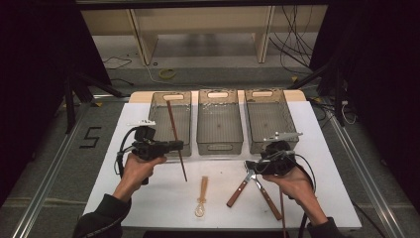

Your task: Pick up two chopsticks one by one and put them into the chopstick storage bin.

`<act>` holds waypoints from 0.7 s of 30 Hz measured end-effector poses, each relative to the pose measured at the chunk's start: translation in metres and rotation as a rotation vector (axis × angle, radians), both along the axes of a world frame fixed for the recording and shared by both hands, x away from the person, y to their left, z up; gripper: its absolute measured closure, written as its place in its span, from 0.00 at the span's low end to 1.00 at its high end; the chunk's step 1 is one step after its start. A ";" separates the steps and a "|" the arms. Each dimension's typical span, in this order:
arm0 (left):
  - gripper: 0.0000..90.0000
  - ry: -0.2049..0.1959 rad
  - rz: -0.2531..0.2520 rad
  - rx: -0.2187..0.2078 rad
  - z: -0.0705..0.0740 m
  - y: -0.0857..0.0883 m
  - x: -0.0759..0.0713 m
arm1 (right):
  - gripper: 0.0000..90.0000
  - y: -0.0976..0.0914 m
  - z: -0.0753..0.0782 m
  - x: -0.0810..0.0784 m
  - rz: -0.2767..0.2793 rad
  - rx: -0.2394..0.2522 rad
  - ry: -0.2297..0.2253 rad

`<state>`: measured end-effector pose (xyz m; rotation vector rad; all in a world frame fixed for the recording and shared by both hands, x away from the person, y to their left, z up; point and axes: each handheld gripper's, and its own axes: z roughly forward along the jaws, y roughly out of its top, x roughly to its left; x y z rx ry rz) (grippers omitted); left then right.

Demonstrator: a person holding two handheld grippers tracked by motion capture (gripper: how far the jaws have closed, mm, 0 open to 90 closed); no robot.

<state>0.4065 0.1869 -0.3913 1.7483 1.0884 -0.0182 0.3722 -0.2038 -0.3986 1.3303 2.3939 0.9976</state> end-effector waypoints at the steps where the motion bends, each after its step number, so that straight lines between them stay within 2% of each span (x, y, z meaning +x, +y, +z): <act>1: 0.93 0.006 0.004 -0.001 0.002 0.002 0.002 | 0.38 -0.004 -0.002 -0.001 -0.011 -0.002 0.001; 7: 0.93 0.012 0.021 0.028 0.013 0.014 0.013 | 0.37 -0.018 -0.016 -0.009 -0.036 0.006 0.016; 11: 0.93 0.010 0.032 0.048 0.026 0.020 0.022 | 0.37 -0.024 -0.020 -0.013 -0.044 0.020 0.006; 16: 0.93 0.011 0.063 0.075 0.041 0.029 0.037 | 0.35 -0.031 -0.023 -0.016 -0.056 0.022 0.010; 21: 0.93 0.022 0.104 0.083 0.050 0.040 0.054 | 0.33 -0.035 -0.027 -0.019 -0.057 0.025 0.024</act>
